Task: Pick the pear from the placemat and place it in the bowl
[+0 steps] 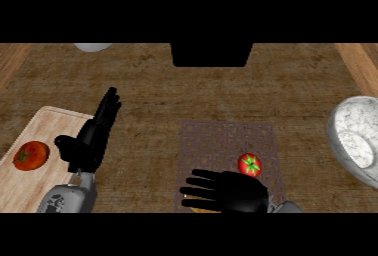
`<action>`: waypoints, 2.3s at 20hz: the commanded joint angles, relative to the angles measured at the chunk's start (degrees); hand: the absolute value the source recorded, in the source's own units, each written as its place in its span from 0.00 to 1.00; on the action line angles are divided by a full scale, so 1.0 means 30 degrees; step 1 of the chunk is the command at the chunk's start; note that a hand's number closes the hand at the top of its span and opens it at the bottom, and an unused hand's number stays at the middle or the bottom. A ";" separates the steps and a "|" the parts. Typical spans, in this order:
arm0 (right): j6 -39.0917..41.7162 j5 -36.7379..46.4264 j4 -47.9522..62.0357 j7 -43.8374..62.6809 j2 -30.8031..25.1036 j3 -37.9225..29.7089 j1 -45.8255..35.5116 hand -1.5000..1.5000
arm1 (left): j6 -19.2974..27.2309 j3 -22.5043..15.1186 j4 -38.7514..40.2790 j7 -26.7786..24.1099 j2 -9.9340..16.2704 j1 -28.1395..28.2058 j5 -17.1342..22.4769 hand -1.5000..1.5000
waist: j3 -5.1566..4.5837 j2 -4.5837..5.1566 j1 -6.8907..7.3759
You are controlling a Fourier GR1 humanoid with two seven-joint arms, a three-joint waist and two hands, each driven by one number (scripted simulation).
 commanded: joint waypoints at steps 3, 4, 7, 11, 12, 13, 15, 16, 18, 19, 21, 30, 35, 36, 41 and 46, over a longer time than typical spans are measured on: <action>-0.2028 0.2782 0.2434 -0.0722 0.0652 0.1813 -0.0927 1.00 | 0.0127 0.0251 0.0976 -0.0416 -0.0351 -0.0375 -0.0308 0.50 | 0.0106 0.0125 0.0038; -0.2259 0.2542 0.1171 -0.1857 -0.1099 0.1192 -0.0480 1.00 | -0.0193 0.0516 0.0465 -0.0157 0.0038 -0.0267 -0.0101 0.50 | 0.0106 0.0094 -0.0020; -0.3288 0.3620 0.3007 -0.1551 0.0273 0.1546 -0.1165 1.00 | -0.0282 -0.0377 -0.2008 0.0579 0.0183 0.1662 -0.0558 0.50 | 0.0113 0.0073 0.0155; -0.3185 0.2350 0.3709 -0.3166 -0.0148 0.0894 -0.0692 1.00 | 0.0093 0.0335 0.1061 -0.0813 -0.0670 -0.0285 -0.0473 0.50 | 0.0104 0.0138 -0.0052; -0.2773 0.2737 0.2551 -0.2824 -0.0206 0.1288 -0.0068 1.00 | 0.0077 0.0262 0.0394 -0.0604 -0.0553 0.0119 -0.0603 0.50 | 0.0103 0.0092 -0.0058; -0.1897 0.2675 0.1324 -0.2846 -0.0430 0.1265 0.0034 1.00 | -0.0543 0.0595 0.0555 -0.0150 -0.0200 -0.0091 -0.0156 0.50 | 0.0101 0.0081 -0.0083; -0.3291 0.2305 0.3847 -0.3983 0.0428 0.1325 -0.0461 1.00 | -0.0324 0.0773 0.0238 0.0251 -0.0179 -0.0608 -0.0198 0.50 | 0.0110 0.0115 0.0026; -0.2368 -0.0198 0.1280 -0.3111 -0.0892 -0.0827 0.1908 1.00 | -0.0436 0.0986 0.0121 -0.0092 0.0075 -0.0074 0.0057 0.50 | 0.0106 0.0066 -0.0413; -0.1778 -0.2624 0.1596 -0.0357 0.1617 -0.2792 0.3893 1.00 | -0.0010 0.1002 -0.0353 0.0045 -0.0037 0.0441 -0.0059 0.50 | 0.0151 0.0044 -0.1114; -0.1703 -0.3968 0.1523 0.0313 0.1888 -0.4231 0.4688 1.00 | 0.0140 0.1109 0.0001 -0.0239 0.0021 0.0759 -0.0237 0.50 | 0.0156 0.0146 -0.1832; -0.1568 -0.6290 0.1743 0.1821 0.3035 -0.6378 0.6426 1.00 | 0.0345 0.1648 -0.0174 -0.0323 0.0244 0.1015 -0.0095 0.50 | 0.0199 0.0229 -0.2695; -0.0824 -1.1819 -1.0242 0.4495 0.3472 -0.8321 1.1481 1.00 | 0.0399 0.0778 -0.0436 -0.0024 -0.0340 0.1138 -0.0439 0.50 | 0.0018 -0.0210 -0.1579; 0.0147 -1.2163 -1.7927 0.7985 0.3085 -0.8653 1.4720 1.00 | -0.0018 0.1165 -0.0226 0.0149 0.0179 0.0333 -0.0301 0.50 | 0.0038 -0.0077 -0.1062; 0.0689 -1.2384 -1.9297 0.9589 0.3124 -0.9051 1.4097 1.00 | 0.0200 0.0817 0.0162 -0.0165 -0.0240 0.0332 -0.0580 0.50 | 0.0037 0.0008 -0.0815; 0.1932 -1.1777 -2.3052 1.5239 0.3091 -0.9293 1.2994 1.00 | 0.0044 0.0658 0.0458 -0.0408 -0.0406 -0.0166 -0.0653 0.50 | 0.0025 0.0136 -0.0332; 0.2434 -1.2478 -2.2387 1.9450 0.2709 -1.0850 0.8471 1.00 | -0.0123 0.0427 -0.0215 0.0206 -0.0459 -0.0140 -0.0569 0.50 | 0.0030 0.0144 0.0007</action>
